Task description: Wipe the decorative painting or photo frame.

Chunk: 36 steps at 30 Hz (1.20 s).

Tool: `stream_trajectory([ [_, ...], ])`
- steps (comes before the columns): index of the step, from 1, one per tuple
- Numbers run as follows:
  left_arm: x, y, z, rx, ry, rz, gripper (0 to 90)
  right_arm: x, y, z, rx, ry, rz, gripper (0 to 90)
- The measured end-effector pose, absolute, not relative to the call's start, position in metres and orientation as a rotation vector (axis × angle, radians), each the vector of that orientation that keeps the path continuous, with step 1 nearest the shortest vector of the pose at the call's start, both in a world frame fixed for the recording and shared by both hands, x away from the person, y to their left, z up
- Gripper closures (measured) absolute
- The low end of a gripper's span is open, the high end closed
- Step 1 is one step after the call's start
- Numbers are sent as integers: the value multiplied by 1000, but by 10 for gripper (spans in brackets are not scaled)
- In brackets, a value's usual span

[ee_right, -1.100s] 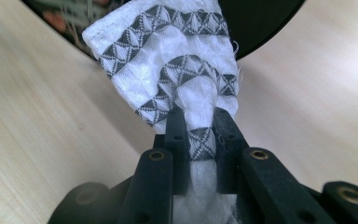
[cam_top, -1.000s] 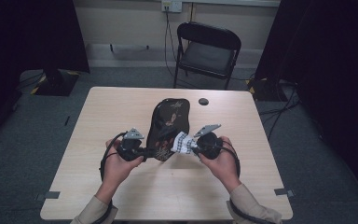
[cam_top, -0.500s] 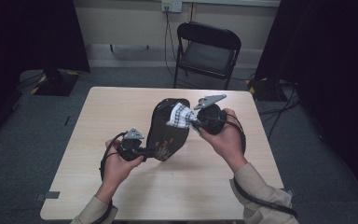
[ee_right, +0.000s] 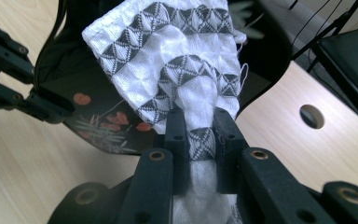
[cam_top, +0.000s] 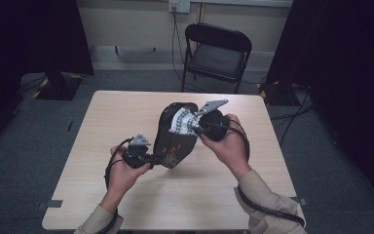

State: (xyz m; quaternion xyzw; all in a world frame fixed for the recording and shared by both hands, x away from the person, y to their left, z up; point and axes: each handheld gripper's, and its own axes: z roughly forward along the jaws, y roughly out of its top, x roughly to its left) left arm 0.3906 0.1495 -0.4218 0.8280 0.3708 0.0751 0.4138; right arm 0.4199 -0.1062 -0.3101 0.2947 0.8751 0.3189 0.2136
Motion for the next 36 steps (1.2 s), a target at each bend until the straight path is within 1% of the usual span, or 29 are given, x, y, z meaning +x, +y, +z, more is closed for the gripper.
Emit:
stream_trajectory([
  [8, 391, 150, -422, 2079, 933, 189, 788, 417, -107, -346, 845, 2475, 866, 798],
  [10, 391, 150, -422, 2078, 936, 187, 787, 416, -108, -360, 853, 2493, 855, 798],
  [12, 391, 150, -422, 2077, 936, 187, 788, 416, -108, -364, 857, 2500, 849, 798],
  [13, 391, 150, -422, 2078, 936, 187, 787, 415, -109, -373, 874, 2510, 842, 798],
  [14, 391, 150, -422, 2078, 936, 187, 787, 415, -109, -373, 874, 2510, 842, 798],
  [25, 391, 150, -422, 2083, 935, 187, 788, 410, -112, -418, 939, 2561, 816, 798],
  [36, 391, 149, -422, 2080, 936, 190, 787, 405, -111, -446, 969, 2606, 783, 797],
])
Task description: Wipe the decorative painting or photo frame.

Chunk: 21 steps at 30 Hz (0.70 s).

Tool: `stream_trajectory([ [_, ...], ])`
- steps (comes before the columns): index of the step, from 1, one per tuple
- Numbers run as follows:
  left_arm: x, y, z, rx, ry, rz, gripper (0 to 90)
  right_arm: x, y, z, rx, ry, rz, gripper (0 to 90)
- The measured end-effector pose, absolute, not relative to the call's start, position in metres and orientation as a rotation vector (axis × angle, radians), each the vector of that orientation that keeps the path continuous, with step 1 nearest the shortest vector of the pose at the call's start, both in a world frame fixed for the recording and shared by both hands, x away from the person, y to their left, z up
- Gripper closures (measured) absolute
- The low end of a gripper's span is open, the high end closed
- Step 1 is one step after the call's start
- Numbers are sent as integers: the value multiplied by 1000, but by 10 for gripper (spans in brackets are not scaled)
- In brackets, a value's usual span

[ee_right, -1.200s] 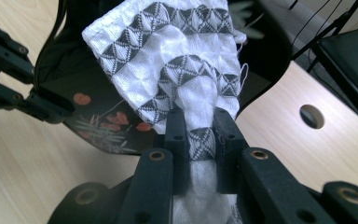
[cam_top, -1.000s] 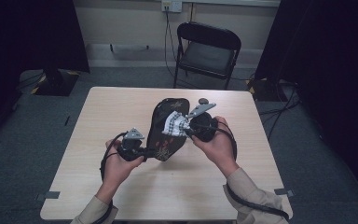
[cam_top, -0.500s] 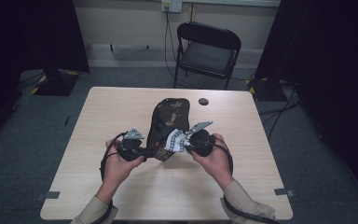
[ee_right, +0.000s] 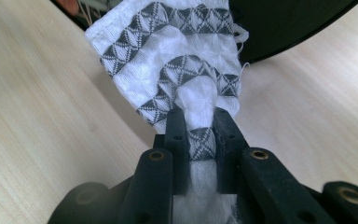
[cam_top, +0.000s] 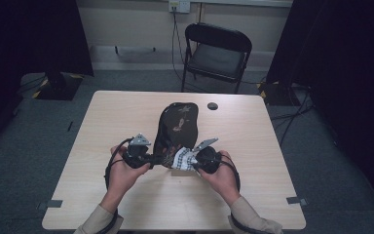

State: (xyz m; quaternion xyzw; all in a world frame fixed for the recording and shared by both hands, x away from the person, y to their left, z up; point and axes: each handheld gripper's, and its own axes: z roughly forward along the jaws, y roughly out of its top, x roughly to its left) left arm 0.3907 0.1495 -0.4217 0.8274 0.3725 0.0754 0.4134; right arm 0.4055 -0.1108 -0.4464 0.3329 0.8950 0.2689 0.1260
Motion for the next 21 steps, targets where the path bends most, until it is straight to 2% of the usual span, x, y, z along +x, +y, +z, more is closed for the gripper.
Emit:
stream_trajectory([
  [7, 391, 150, -422, 2081, 935, 189, 787, 405, -112, -459, 976, 2626, 751, 797],
  [11, 391, 150, -422, 2081, 937, 190, 787, 405, -114, -453, 972, 2621, 748, 797],
  [21, 391, 149, -421, 2081, 941, 189, 787, 411, -129, -374, 924, 2505, 842, 798],
])
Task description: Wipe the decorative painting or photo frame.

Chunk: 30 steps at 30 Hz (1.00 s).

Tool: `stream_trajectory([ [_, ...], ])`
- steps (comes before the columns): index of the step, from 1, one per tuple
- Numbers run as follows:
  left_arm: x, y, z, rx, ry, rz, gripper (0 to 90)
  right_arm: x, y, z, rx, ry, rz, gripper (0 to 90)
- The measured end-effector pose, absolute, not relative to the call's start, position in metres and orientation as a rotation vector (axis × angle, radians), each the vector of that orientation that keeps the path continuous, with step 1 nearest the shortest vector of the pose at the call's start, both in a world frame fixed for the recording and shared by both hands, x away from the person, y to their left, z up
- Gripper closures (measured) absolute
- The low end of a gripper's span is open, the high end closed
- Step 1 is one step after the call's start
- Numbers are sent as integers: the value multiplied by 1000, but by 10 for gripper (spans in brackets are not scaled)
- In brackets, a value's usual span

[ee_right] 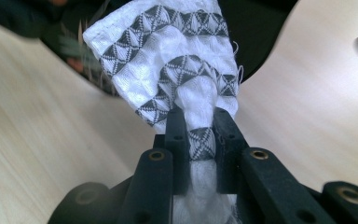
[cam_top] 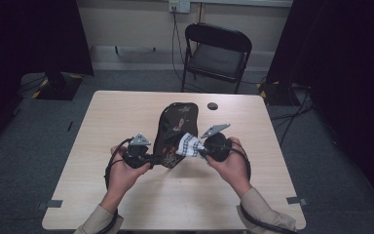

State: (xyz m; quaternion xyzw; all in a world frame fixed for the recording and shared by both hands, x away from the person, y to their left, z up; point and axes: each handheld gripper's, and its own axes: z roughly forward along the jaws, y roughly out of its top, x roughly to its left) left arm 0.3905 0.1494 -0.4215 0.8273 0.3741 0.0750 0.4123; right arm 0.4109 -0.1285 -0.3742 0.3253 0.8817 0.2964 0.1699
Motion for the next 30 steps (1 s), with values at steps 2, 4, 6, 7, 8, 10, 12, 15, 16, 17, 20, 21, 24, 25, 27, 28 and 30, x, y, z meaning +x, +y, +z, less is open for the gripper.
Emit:
stream_trajectory([
  [2, 391, 149, -421, 2082, 941, 189, 787, 413, -129, -357, 911, 2480, 859, 798],
  [4, 391, 149, -421, 2084, 941, 187, 787, 414, -127, -340, 886, 2458, 871, 798],
  [6, 391, 149, -421, 2083, 942, 186, 787, 416, -124, -325, 870, 2437, 884, 798],
  [7, 391, 149, -421, 2083, 942, 185, 787, 417, -122, -318, 863, 2425, 895, 798],
  [8, 391, 149, -421, 2084, 942, 185, 787, 418, -121, -311, 863, 2415, 907, 798],
  [10, 391, 149, -421, 2084, 939, 185, 787, 420, -116, -301, 857, 2405, 920, 798],
  [12, 391, 150, -421, 2083, 937, 185, 787, 420, -109, -296, 837, 2394, 916, 798],
  [15, 391, 149, -422, 2082, 937, 185, 787, 422, -102, -296, 823, 2398, 901, 798],
  [16, 391, 149, -422, 2081, 938, 185, 787, 423, -101, -298, 822, 2406, 895, 798],
  [17, 391, 149, -422, 2081, 938, 185, 787, 423, -100, -301, 819, 2411, 890, 798],
  [20, 391, 149, -422, 2081, 935, 186, 787, 423, -100, -311, 829, 2430, 877, 798],
  [21, 391, 149, -422, 2080, 936, 187, 787, 423, -101, -316, 830, 2434, 878, 798],
  [24, 390, 149, -422, 2081, 937, 187, 787, 421, -103, -327, 847, 2443, 879, 798],
  [25, 390, 149, -422, 2082, 938, 187, 787, 421, -103, -331, 847, 2451, 872, 798],
  [27, 390, 149, -422, 2081, 938, 186, 786, 420, -104, -340, 860, 2461, 867, 798],
  [28, 390, 149, -422, 2081, 938, 186, 786, 420, -105, -349, 870, 2470, 866, 798],
  [30, 391, 149, -422, 2080, 938, 186, 786, 420, -106, -354, 871, 2474, 866, 798],
])
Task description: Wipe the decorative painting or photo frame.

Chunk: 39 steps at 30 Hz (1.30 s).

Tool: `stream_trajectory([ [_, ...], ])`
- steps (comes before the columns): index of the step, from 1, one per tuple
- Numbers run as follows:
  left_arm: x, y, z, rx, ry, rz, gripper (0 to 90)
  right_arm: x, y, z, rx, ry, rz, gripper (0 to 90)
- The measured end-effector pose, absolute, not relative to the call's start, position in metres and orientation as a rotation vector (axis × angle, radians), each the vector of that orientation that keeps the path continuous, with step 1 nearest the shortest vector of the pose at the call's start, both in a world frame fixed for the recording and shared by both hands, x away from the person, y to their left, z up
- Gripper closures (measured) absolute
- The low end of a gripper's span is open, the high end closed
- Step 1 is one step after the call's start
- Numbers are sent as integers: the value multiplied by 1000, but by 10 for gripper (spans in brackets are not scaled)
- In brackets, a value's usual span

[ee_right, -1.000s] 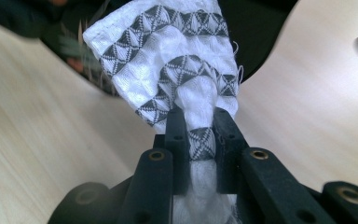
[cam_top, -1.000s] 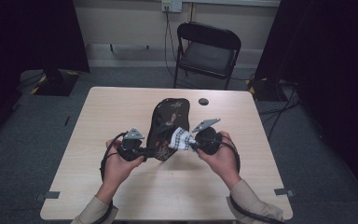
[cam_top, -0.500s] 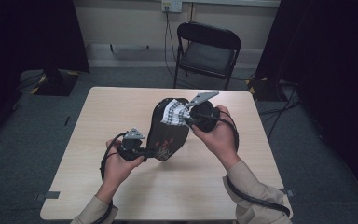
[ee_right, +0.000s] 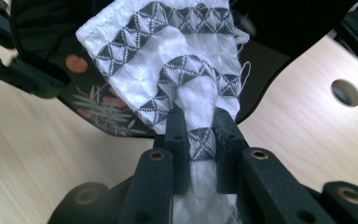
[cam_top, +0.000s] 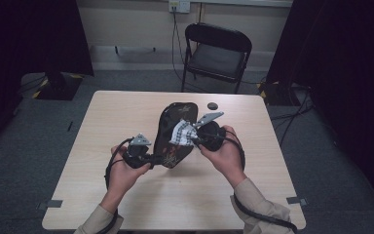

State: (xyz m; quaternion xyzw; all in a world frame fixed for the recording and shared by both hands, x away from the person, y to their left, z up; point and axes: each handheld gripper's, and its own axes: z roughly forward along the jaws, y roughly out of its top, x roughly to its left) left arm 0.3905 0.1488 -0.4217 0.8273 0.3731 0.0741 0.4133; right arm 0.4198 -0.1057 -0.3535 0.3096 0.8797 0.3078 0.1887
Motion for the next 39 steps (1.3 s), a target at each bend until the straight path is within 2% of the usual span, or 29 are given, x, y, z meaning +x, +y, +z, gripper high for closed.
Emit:
stream_trajectory([
  [19, 390, 149, -422, 2073, 939, 183, 782, 413, -113, -432, 962, 2582, 778, 798],
  [33, 388, 149, -421, 2064, 935, 180, 776, 410, -121, -461, 1017, 2618, 752, 798],
  [39, 387, 150, -420, 2065, 935, 184, 775, 411, -124, -449, 1011, 2598, 757, 798],
])
